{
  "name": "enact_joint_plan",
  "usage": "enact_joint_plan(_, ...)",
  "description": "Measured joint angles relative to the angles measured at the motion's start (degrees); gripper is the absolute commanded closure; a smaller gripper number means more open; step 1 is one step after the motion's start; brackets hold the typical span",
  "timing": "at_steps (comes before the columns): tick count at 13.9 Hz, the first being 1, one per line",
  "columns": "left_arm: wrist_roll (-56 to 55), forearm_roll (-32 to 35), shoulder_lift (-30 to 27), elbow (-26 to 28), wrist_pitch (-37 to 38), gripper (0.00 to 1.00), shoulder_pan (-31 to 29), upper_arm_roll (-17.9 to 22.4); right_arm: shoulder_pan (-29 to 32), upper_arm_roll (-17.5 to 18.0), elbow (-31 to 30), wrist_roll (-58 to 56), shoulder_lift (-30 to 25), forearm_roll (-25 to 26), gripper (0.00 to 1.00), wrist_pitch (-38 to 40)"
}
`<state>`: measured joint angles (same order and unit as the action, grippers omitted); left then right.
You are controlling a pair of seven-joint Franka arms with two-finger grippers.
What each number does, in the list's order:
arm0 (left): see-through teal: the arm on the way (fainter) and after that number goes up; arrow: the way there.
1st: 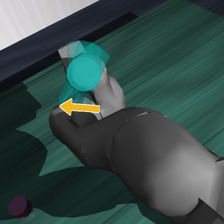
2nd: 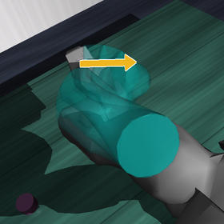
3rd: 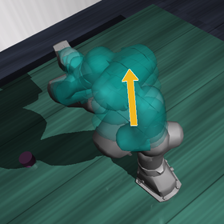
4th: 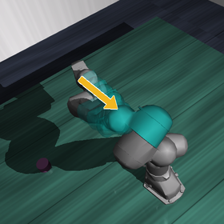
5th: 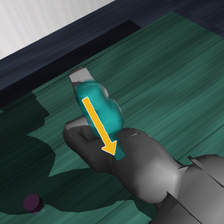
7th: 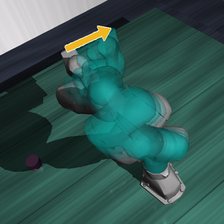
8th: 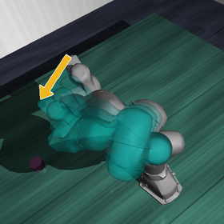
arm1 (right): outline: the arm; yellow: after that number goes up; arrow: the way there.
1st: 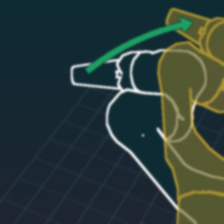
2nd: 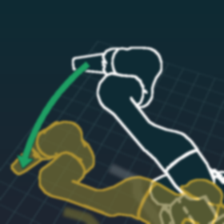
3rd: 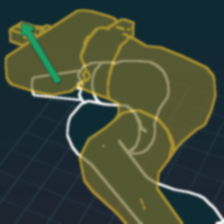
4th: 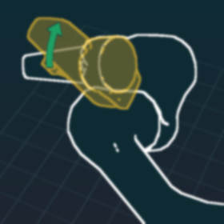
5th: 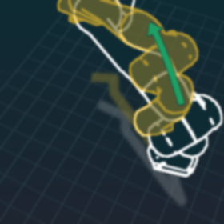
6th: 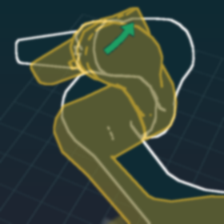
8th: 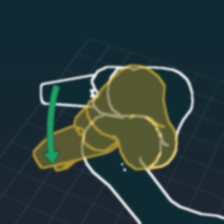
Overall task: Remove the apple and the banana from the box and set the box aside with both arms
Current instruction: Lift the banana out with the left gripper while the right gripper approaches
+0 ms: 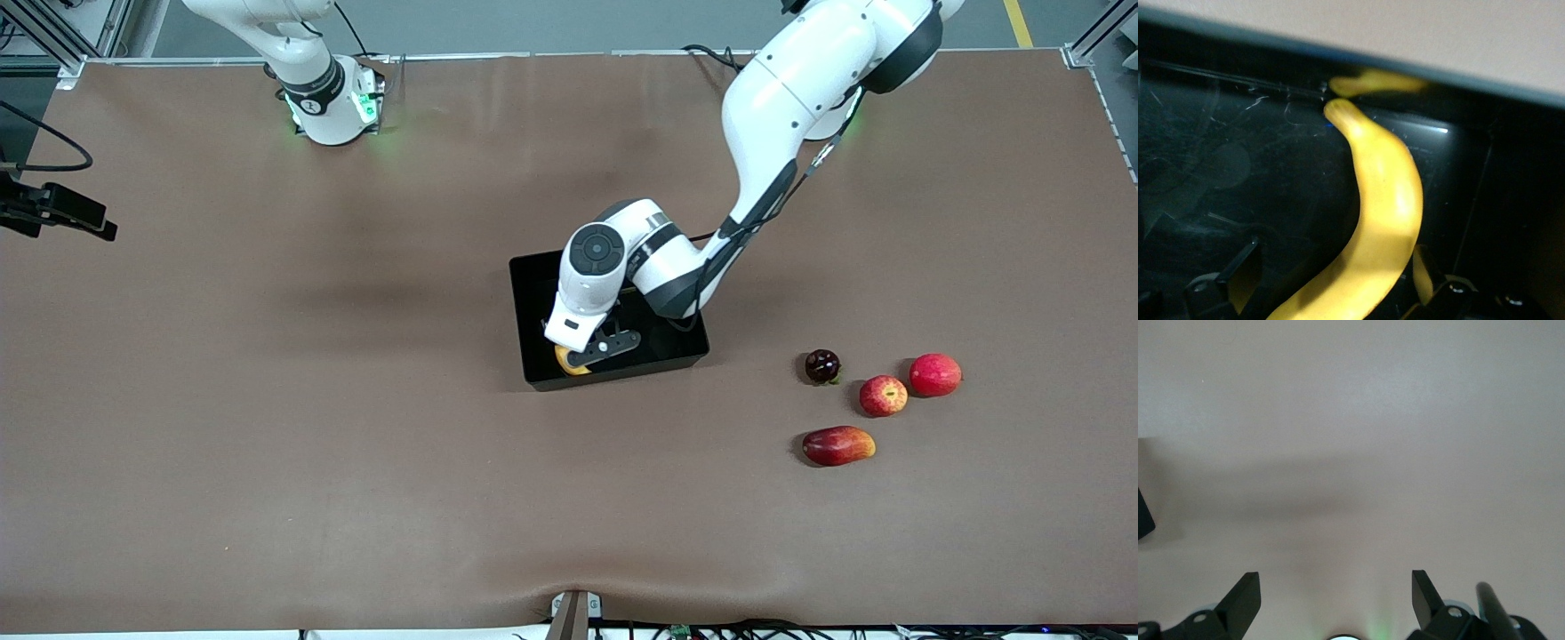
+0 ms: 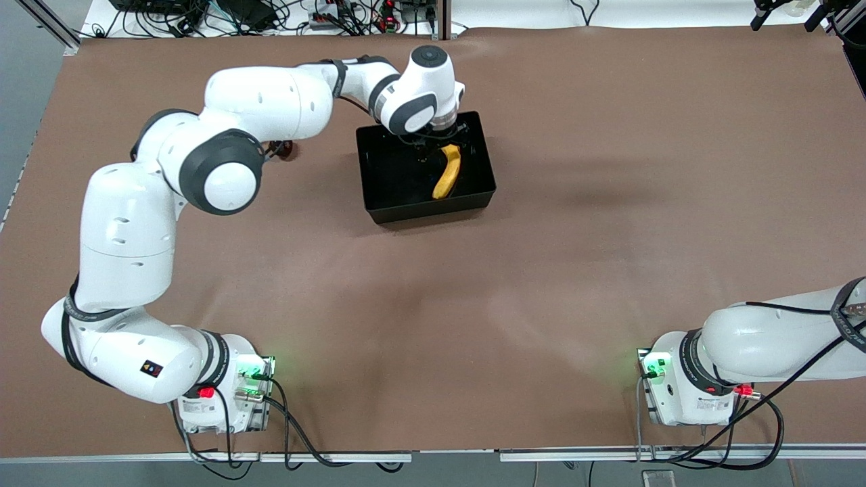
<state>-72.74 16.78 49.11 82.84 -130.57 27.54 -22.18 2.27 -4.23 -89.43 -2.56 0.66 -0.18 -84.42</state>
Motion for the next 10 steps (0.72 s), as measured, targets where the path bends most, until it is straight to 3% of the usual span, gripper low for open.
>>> enact_joint_plan(1,-0.2,0.0,0.4,-0.1,-0.1,0.18,0.8,0.5,0.0,0.0,0.0,0.0,0.0,0.0,0.0,0.0)
enact_joint_plan(2,-0.3,0.0,0.7,-0.2,-0.3,0.53,1.4,0.8,0.0,0.0,0.0,0.0,0.0,0.0,0.0,0.0)
enact_joint_plan(3,-0.3,0.0,0.9,-0.2,-0.3,0.83,1.6,0.9,0.0,0.0,0.0,0.0,0.0,0.0,0.0,0.0)
enact_joint_plan(4,-0.4,0.0,1.0,-0.2,-0.3,1.0,1.7,1.0,0.0,0.0,0.0,0.0,0.0,0.0,0.0,0.0)
enact_joint_plan(10,-0.4,3.3,-0.2,-1.9,2.2,1.0,1.4,1.4,0.0,0.0,0.0,0.0,0.1,0.0,0.0,0.0)
